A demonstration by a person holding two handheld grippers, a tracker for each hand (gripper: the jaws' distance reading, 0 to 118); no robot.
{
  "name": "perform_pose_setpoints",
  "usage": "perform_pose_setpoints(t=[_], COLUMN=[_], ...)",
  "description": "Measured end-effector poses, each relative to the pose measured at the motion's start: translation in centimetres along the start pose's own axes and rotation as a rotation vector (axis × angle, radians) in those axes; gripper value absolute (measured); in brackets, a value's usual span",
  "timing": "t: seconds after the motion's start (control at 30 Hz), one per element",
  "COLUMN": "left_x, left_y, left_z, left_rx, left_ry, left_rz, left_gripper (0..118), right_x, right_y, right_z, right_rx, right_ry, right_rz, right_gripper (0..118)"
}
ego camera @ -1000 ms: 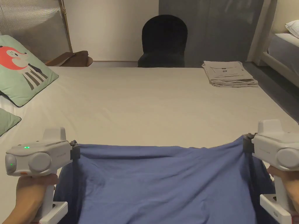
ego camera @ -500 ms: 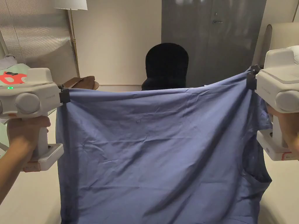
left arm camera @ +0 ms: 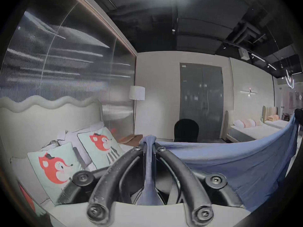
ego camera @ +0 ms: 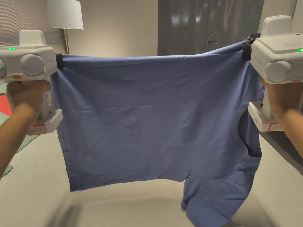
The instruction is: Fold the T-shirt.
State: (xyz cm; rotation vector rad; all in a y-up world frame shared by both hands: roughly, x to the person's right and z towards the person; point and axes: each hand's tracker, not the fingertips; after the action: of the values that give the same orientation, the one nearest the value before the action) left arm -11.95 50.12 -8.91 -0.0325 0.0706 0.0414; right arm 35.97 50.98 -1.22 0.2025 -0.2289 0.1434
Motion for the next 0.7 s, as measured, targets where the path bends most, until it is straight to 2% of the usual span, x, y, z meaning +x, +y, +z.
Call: perform_pose_setpoints(t=[0.1,0.23,0.5,0.7], left_x=[0.3,0.7,0.7,-0.5], left_y=[-0.2,-2.8,-12.9,-20.6], left_z=[-1.7,-4.2,-7.4,-7.5], left_rx=[0.006,-0.018,-0.136,-0.275], left_ry=[-0.002,0.0,-0.004,-0.005], left_rz=[-0.006,-0.047,-0.047,-0.02], left_gripper=[1,1,1,1], right_x=[0.0,-0.1,-1.4,-2.6], right_y=[-0.8,-3.9,-14.1,-21.7], right_z=[-1.5,-3.0,-4.2,-2.0], right_rx=[0.004,-0.032,-0.18,-0.322], right_ry=[-0.004,0.006,0.015,0.043], right_rz=[0.013,-0.024,-0.046,-0.002], right_gripper=[6,6,6,6])
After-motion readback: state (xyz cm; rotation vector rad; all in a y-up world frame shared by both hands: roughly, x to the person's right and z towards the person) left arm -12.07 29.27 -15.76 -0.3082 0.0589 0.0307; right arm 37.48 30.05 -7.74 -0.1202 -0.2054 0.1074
